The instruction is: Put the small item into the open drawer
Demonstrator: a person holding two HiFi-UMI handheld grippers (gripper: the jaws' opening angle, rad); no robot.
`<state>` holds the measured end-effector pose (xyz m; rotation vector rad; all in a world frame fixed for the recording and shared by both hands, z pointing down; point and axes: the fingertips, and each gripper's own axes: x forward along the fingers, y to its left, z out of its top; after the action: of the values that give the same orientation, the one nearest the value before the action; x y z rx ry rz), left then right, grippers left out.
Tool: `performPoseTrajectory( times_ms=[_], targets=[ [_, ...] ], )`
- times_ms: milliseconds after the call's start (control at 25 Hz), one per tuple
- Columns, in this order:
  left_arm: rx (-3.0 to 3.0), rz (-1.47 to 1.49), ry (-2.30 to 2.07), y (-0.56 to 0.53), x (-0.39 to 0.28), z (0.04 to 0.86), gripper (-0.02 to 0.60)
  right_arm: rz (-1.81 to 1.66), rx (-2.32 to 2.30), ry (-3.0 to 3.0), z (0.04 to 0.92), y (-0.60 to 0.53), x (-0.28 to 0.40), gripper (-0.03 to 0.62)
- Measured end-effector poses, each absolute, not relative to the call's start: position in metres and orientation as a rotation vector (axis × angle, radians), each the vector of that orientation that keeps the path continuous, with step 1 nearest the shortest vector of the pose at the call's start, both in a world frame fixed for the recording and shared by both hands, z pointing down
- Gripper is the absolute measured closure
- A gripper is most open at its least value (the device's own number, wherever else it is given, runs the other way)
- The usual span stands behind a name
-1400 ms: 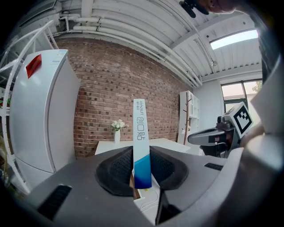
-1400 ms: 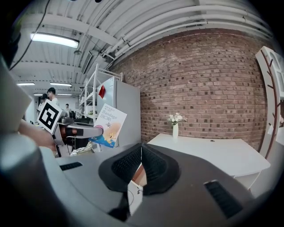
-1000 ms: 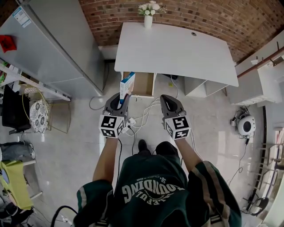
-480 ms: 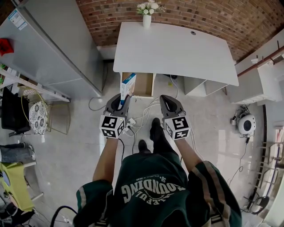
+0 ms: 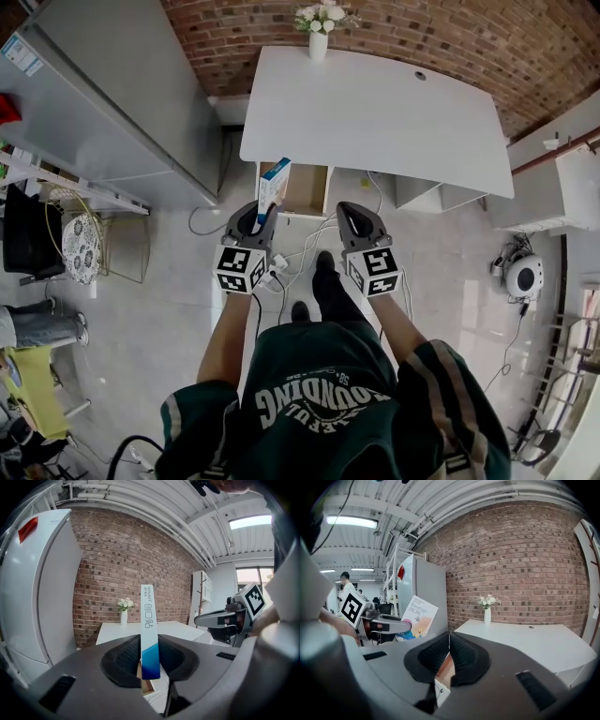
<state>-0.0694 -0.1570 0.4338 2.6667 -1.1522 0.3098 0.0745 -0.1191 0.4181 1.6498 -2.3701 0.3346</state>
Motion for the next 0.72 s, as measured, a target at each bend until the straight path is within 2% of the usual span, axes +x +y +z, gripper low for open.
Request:
performPoseTrajectory(
  times_ms=[720],
  targets=[
    [2.551,0.403,-1.104,-0.215,-0.039,0.501,0.483,0.433,1.567,-2.388,0.458,-0.21,0.097,0.569]
  ],
)
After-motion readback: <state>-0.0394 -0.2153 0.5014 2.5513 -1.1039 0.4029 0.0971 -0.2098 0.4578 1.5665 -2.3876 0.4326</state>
